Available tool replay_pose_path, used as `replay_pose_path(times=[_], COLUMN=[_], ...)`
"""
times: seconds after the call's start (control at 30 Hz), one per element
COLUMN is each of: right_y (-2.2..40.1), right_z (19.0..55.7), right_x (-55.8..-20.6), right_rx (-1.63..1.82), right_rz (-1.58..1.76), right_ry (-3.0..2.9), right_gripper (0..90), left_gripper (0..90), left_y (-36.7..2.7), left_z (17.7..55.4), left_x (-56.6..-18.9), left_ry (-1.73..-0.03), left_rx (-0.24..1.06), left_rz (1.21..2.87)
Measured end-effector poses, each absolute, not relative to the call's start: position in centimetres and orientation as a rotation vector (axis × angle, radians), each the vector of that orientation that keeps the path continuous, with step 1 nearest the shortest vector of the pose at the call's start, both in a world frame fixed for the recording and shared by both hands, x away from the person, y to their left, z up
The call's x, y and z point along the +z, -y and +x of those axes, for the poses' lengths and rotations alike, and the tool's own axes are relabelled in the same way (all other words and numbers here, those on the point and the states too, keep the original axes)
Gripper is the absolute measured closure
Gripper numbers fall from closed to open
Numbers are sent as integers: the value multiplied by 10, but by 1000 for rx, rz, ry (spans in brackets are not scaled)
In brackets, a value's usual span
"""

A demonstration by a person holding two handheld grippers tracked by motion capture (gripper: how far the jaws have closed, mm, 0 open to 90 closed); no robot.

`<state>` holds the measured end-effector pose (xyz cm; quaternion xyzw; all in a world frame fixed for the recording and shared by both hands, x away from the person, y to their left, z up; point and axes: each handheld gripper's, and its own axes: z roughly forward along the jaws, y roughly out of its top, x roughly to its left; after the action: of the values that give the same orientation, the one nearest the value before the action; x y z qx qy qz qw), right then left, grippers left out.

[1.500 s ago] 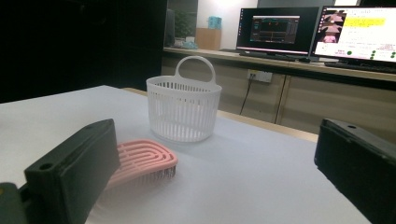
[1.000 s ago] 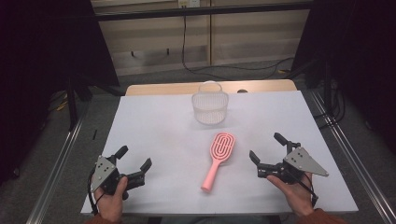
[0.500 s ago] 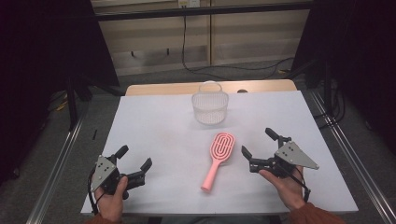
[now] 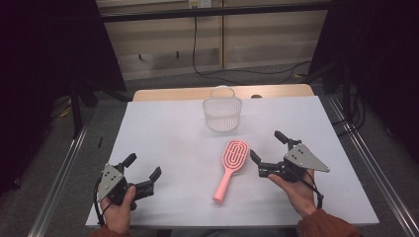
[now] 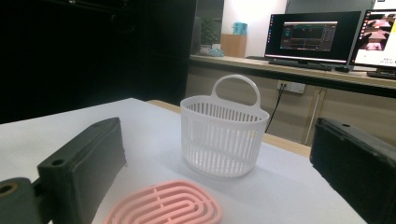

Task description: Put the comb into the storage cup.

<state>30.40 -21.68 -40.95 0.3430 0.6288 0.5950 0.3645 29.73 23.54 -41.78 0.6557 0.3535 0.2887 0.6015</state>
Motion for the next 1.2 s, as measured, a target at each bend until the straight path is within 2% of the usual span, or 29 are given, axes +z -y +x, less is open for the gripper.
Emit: replay_pose_path(times=[0.57,0.73,1.2], right_y=[201,195,183], right_z=[322,328,339], right_x=[-401,-408,-402], right_rx=[1546,1541,1601], right_rz=[857,860,846], right_ry=[-1649,-1680,-1674], right_gripper=[53,57,153], left_gripper=[35,31,31], left_y=[-234,-234,-234], left_z=[298,298,299], left_x=[-417,-417,-417], left_ry=[-806,-802,-798], left_rx=[664,660,663], left_rz=[1519,1513,1515])
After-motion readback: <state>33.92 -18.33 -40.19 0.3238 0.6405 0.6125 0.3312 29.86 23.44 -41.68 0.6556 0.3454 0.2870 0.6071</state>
